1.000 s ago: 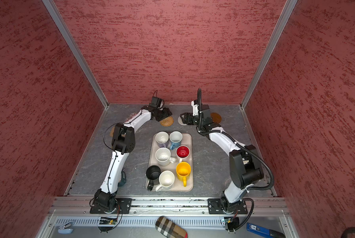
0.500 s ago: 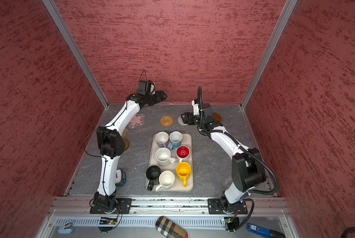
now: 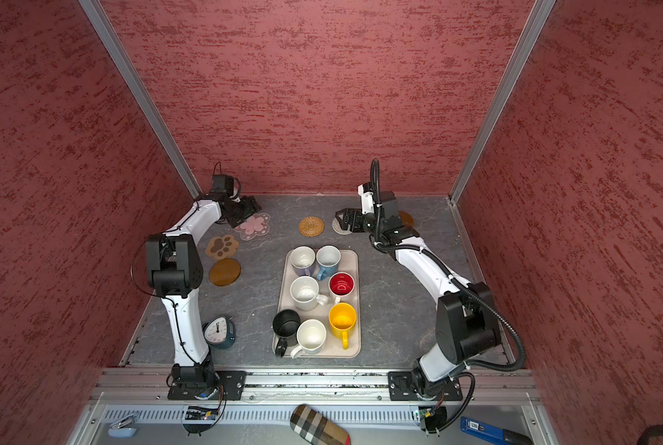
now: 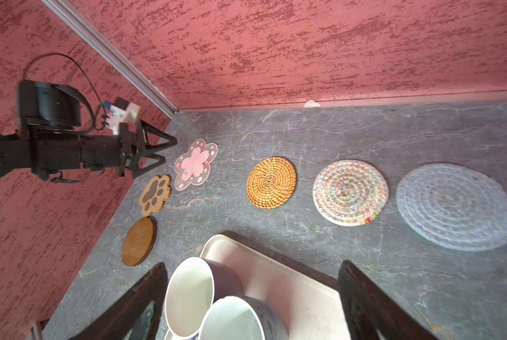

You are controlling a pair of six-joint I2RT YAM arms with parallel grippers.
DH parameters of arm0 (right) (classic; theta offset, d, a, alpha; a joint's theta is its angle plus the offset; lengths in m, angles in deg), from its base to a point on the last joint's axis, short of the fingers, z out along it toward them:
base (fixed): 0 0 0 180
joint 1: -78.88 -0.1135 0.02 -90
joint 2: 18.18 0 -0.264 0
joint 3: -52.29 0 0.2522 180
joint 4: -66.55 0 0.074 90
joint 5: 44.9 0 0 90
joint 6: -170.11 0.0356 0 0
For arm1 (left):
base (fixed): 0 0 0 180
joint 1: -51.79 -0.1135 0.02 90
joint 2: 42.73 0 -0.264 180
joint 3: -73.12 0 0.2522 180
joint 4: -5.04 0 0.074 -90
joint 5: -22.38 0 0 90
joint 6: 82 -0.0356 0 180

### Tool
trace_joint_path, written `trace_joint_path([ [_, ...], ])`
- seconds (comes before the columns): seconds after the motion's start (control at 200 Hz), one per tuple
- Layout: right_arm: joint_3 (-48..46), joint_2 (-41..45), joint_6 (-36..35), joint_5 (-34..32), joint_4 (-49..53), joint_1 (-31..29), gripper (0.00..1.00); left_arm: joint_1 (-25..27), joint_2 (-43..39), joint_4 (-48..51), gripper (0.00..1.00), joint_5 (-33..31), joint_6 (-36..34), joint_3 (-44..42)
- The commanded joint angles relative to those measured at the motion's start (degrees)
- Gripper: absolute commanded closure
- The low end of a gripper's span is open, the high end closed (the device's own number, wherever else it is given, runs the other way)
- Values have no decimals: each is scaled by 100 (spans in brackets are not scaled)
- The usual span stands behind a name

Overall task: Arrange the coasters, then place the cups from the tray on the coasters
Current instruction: 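Raise the left gripper and move it over the pink flower coaster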

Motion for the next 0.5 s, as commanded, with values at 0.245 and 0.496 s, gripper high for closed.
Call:
trace_joint_path([
  [0.245, -68, -298, 341, 732, -938, -37, 1, -506, -135, -407, 12, 66, -392, -318],
  [0.496, -168, -344, 545, 960, -1230, -35, 1, -569, 140, 30, 14, -531, -1413, 60],
])
